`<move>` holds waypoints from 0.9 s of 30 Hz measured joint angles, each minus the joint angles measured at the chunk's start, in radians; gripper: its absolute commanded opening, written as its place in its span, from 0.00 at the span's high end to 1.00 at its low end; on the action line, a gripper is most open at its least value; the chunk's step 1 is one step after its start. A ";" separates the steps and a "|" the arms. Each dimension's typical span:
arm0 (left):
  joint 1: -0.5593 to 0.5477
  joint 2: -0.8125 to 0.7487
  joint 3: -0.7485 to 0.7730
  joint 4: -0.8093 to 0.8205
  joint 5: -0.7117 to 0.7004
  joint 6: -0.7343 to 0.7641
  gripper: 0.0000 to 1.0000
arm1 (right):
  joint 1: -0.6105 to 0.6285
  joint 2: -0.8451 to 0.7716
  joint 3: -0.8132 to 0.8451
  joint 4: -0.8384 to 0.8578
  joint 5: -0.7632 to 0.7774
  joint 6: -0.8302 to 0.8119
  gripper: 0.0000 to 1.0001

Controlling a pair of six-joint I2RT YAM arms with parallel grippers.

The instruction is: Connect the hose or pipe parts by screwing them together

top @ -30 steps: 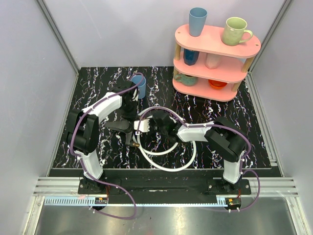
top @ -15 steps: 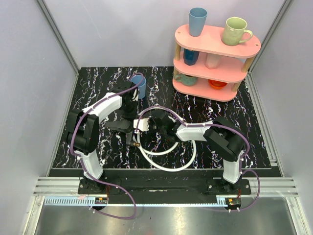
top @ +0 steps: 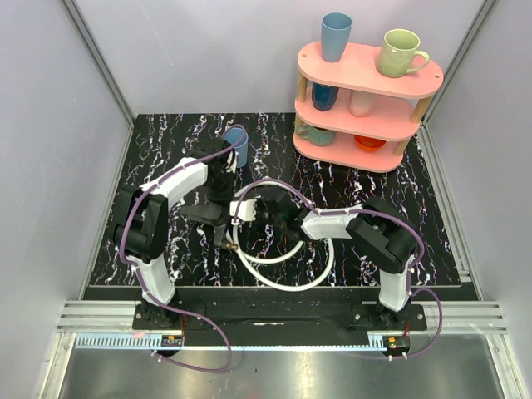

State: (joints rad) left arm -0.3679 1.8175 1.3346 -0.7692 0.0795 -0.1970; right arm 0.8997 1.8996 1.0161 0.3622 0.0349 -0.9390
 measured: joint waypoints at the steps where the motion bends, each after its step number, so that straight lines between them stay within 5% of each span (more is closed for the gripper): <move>1: 0.000 0.000 -0.001 0.000 0.005 0.005 1.00 | -0.004 0.000 -0.006 0.016 0.000 -0.001 1.00; 27: -0.017 0.004 -0.002 -0.025 0.025 0.017 1.00 | -0.029 -0.034 -0.039 -0.008 -0.087 -0.005 1.00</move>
State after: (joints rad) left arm -0.3851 1.8214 1.3327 -0.7940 0.1047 -0.1799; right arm 0.8703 1.8652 0.9775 0.3542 -0.0521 -0.9436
